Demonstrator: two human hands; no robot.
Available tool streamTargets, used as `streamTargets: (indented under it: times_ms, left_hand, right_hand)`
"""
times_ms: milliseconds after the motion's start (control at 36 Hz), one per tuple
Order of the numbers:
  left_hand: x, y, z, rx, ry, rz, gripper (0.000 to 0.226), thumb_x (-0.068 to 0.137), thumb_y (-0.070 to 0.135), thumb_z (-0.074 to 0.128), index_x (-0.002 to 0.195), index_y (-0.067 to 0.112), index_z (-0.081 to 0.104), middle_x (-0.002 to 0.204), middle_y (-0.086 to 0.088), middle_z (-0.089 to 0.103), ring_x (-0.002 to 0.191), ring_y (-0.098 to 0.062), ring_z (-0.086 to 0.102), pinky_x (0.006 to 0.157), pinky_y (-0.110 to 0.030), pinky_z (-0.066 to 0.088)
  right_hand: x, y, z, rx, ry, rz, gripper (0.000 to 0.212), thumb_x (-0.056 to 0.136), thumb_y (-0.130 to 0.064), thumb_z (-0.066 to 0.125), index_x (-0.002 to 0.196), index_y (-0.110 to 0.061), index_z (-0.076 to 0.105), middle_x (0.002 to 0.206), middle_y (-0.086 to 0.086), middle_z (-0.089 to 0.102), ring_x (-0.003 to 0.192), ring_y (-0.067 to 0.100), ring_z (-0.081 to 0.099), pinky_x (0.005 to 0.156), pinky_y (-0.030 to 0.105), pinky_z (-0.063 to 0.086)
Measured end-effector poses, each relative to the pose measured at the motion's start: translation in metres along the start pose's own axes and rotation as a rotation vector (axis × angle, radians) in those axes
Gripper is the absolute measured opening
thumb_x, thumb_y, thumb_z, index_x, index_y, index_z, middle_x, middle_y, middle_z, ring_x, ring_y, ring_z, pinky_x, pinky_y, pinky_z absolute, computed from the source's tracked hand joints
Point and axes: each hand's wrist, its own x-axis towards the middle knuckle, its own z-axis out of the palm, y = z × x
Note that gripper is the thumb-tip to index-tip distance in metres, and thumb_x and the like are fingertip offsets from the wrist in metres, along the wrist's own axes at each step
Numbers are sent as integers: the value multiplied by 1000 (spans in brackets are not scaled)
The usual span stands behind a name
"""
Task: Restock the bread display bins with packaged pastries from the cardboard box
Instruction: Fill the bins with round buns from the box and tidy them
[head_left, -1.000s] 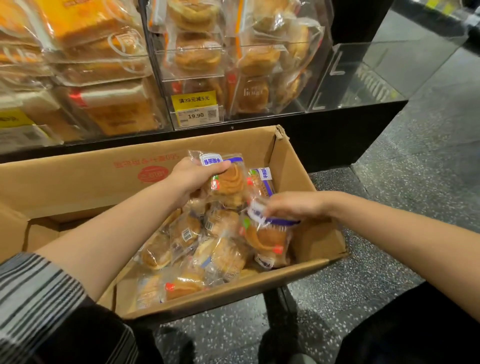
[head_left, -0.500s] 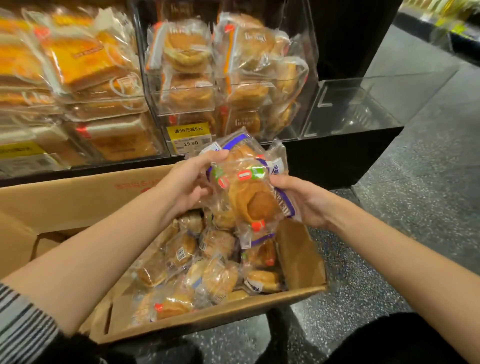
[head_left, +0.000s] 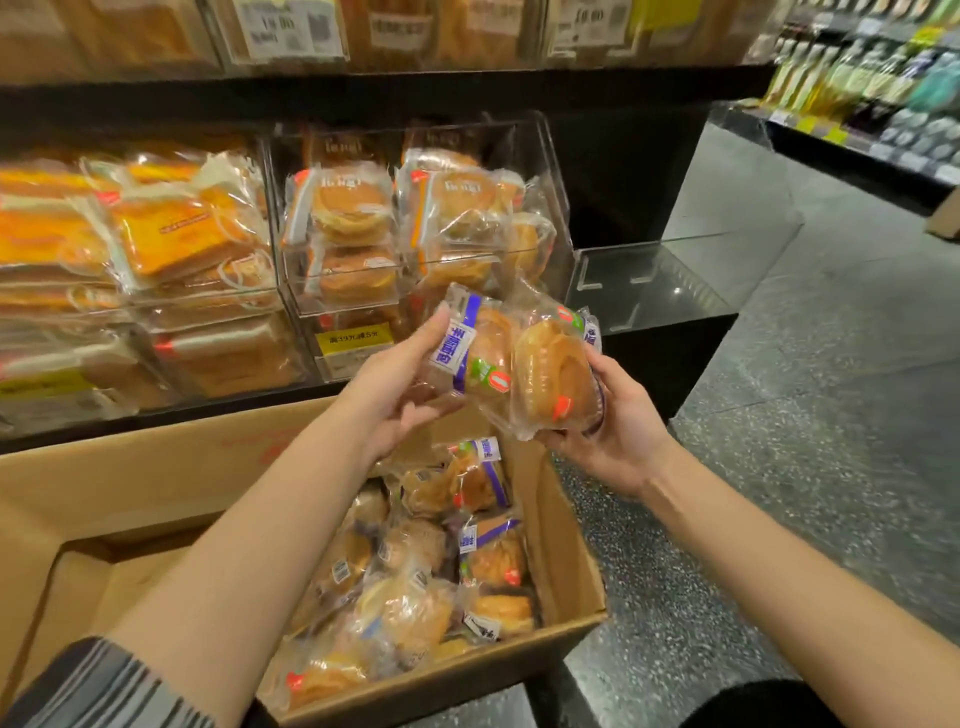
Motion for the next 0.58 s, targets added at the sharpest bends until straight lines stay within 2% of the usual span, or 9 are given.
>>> streamTargets:
  times_ms: [28,111,167,250,278,389,472,528,583]
  left_hand:
    - [2,-1,3,-26,-7,-18,31,77,38,71,98,16,66,78,-2,75,76,-13,70,72,-33,56]
    - [5,-10,11,-72,-63,-78,20,83,23,68,99,11,64,68,-5,72,59,-13,67,75,-33,53]
    - [5,-16,13,-80,-145,-114,15,83,17,66,96,11,65,74,-8,72,69,-19,67,78,-34,53]
    - [7,-18,21,-117,-257,-146,22,75,15,66,97,10,65,83,-8,72,80,-24,65,91,-41,49]
    - [7,-16,27,-136,-272,-154,19,78,12,64,97,10,64,83,-8,72,80,-24,65,90,-42,50]
    - [13,-5,50,-298,-364,-153,14,81,8,57,94,9,63,80,-7,70,70,-21,67,64,-30,58]
    - [19,-1,63,-509,-321,-115,24,81,11,62,105,9,62,92,-9,70,89,-25,67,81,-37,56]
    - [21,2,71,-611,-237,-117,23,84,13,63,107,11,61,91,-7,70,91,-23,65,78,-35,54]
    - [24,5,77,-695,-180,-126,11,86,12,63,97,12,62,84,-4,67,84,-18,64,74,-32,53]
  right_hand:
    - [-2,-3,-1,13,29,-16,37,92,-41,46,99,-21,76,106,8,72,99,25,67,84,40,56]
    - [-8,-11,-3,17,121,-54,35,96,-41,44,111,-19,67,106,9,72,99,26,68,85,42,56]
    - [-12,-17,-4,4,162,-74,38,95,-44,44,115,-19,65,107,9,72,93,24,71,74,37,59]
    - [-16,-27,-1,30,217,-92,46,91,-50,46,121,-20,63,114,10,70,97,25,70,74,35,59]
    - [-17,-31,2,61,238,-110,47,90,-51,48,122,-20,63,115,11,70,97,26,69,75,35,59]
    - [-7,-51,21,173,323,-252,49,89,-52,50,125,-20,62,119,10,68,101,25,67,82,36,57]
    - [3,-65,37,269,357,-381,45,94,-56,45,115,-21,64,108,11,72,102,28,66,88,41,54]
    - [9,-71,47,283,348,-439,49,95,-59,38,104,-20,65,98,12,74,100,29,65,87,41,53]
    - [16,-76,51,256,380,-439,49,94,-58,40,105,-18,66,107,13,71,104,28,64,95,40,49]
